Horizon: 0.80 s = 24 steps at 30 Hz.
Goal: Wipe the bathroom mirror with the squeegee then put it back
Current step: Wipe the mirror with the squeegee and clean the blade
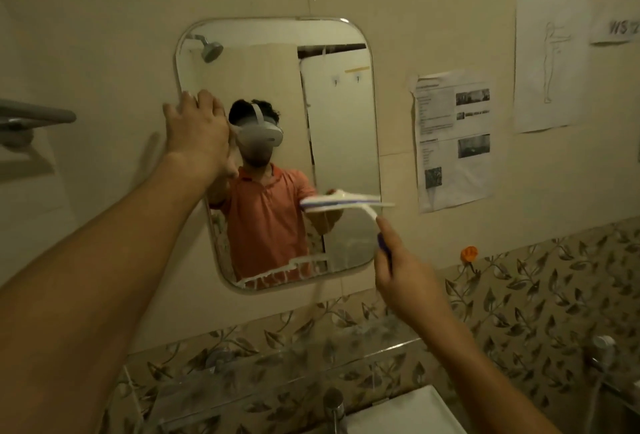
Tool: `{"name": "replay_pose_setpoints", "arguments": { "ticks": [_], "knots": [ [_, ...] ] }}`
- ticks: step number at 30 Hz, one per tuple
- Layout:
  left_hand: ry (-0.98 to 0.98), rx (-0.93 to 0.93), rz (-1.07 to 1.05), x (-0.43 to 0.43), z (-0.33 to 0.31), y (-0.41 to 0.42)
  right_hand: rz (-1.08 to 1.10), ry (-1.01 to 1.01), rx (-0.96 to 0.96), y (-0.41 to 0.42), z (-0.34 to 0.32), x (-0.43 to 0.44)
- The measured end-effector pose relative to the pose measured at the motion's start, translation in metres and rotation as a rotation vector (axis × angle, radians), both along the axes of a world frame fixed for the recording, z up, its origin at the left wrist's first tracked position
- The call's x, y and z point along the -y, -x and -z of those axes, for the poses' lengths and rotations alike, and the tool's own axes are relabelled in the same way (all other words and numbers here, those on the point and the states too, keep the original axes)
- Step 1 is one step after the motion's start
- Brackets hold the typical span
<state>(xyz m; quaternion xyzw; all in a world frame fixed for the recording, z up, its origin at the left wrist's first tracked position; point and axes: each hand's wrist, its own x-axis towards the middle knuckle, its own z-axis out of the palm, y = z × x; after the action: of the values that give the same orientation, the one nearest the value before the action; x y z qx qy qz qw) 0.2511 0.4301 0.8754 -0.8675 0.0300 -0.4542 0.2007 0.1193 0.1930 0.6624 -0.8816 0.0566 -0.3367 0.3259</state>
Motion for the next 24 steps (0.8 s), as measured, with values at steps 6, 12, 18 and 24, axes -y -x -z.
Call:
{"name": "replay_pose_setpoints", "arguments": {
  "ticks": [6,12,18,24],
  "knots": [
    [0.001,-0.008,-0.018,0.002,0.000,-0.001,0.016,0.057,0.223,-0.017,-0.138,0.004],
    [-0.002,0.006,-0.003,0.002,-0.001,-0.006,0.042,0.102,0.284,-0.041,-0.228,0.004],
    [-0.023,0.024,-0.008,-0.001,0.000,-0.008,0.107,0.163,0.192,-0.032,-0.235,0.006],
    [-0.035,0.036,-0.009,-0.001,0.000,-0.009,0.090,0.146,0.159,-0.028,-0.170,0.004]
  ]
}}
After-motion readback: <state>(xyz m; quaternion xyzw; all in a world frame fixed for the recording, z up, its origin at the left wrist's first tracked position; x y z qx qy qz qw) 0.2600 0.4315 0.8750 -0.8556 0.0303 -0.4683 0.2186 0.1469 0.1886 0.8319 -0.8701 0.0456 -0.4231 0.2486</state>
